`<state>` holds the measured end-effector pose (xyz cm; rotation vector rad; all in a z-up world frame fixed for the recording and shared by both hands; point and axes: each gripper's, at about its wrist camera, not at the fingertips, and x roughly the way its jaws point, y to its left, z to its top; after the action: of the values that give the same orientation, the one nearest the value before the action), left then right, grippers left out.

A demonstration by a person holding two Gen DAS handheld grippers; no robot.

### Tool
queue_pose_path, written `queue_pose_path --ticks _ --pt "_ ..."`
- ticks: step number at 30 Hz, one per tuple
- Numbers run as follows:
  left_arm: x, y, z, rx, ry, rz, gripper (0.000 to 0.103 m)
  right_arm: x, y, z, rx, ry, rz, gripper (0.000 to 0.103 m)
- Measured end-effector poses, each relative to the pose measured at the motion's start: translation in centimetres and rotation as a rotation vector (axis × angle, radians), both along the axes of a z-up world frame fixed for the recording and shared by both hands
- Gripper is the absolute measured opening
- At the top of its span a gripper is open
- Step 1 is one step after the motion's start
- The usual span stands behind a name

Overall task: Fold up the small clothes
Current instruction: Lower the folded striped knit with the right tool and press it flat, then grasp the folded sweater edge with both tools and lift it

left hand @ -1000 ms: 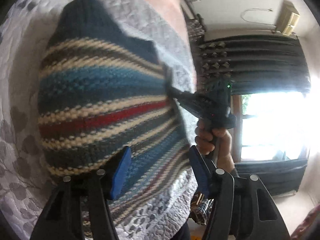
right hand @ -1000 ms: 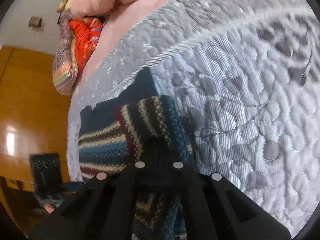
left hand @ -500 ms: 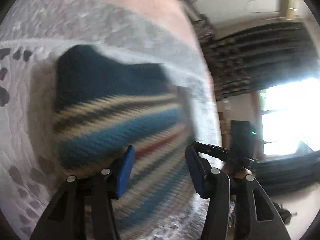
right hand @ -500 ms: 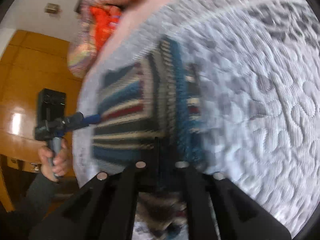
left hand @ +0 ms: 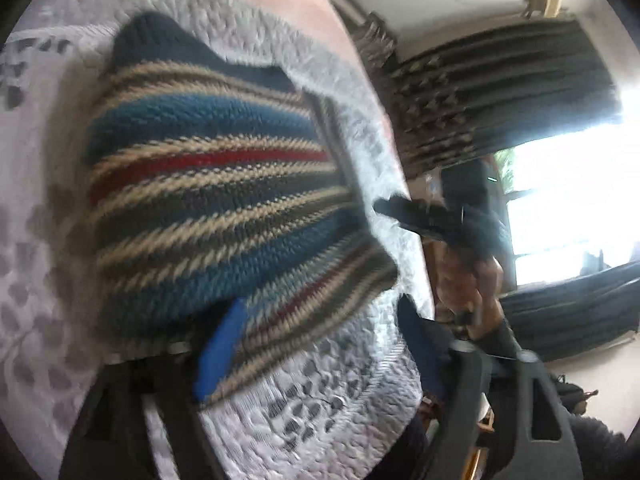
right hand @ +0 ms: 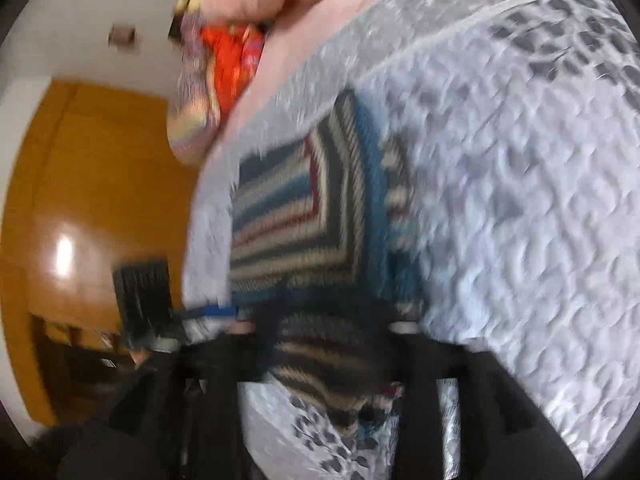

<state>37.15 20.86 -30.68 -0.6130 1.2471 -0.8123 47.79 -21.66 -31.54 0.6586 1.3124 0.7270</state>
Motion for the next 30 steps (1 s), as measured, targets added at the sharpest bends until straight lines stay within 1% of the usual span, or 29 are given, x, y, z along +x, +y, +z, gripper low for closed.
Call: queue_pose_path --ticks 1,2,3,5,8,9,11,12,14,16,19,21,24,27,30 --pt "-0.7 0.9 0.3 -0.001 -0.008 0.024 0.087 0.8 -0.5 -0.3 0.010 0.020 -0.011 0.081" --pt "-1.6 2.4 0.3 0.012 -0.014 0.064 0.088 1.5 -0.8 -0.6 0.024 0.042 -0.019 0.083" --pt "-2.4 3.0 0.1 0.023 -0.016 0.086 0.088 2.5 -1.3 -1.3 0.040 0.071 -0.018 0.083" --pt "-3.3 5.1 -0.9 0.045 -0.016 0.144 0.089 3.9 -1.3 -2.8 0.024 0.103 -0.012 0.083" --pt "-4.1 7.3 -3.1 0.038 0.016 0.233 0.089 5.0 -0.3 -4.6 0.006 0.128 0.031 0.083" --pt "-4.4 8.1 -4.0 0.015 0.030 0.265 0.089 5.0 0.1 -5.3 -0.005 0.131 0.055 0.083" --pt "-4.1 7.8 -5.9 -0.033 0.060 0.279 0.089 5.0 0.9 -6.1 -0.017 0.137 0.096 0.081" --pt "-4.1 7.8 -6.5 -0.059 0.074 0.284 0.089 5.1 2.1 -6.2 -0.018 0.143 0.103 0.081" --pt "-3.8 7.6 -7.8 -0.096 0.103 0.287 0.089 5.3 2.7 -6.7 -0.017 0.143 0.114 0.081" --pt "-3.1 7.2 -8.5 -0.119 0.113 0.290 0.089 5.4 3.1 -6.9 -0.011 0.143 0.119 0.081" --pt "-2.4 6.3 -8.5 -0.135 0.093 0.274 0.089 6.0 4.6 -7.0 -0.011 0.142 0.126 0.081" --pt "-1.8 5.5 -8.8 -0.154 0.102 0.250 0.089 6.4 5.1 -7.0 -0.012 0.140 0.133 0.081" --pt "-1.2 4.2 -8.9 -0.155 0.099 0.213 0.089 7.0 6.1 -7.1 -0.006 0.139 0.141 0.081" --pt "-0.9 2.6 -9.5 -0.174 0.109 0.184 0.089 7.3 7.1 -7.3 0.002 0.137 0.154 0.081" --pt "-0.6 0.5 -9.4 -0.151 0.118 0.143 0.089 7.8 8.8 -7.2 0.006 0.128 0.166 0.083"
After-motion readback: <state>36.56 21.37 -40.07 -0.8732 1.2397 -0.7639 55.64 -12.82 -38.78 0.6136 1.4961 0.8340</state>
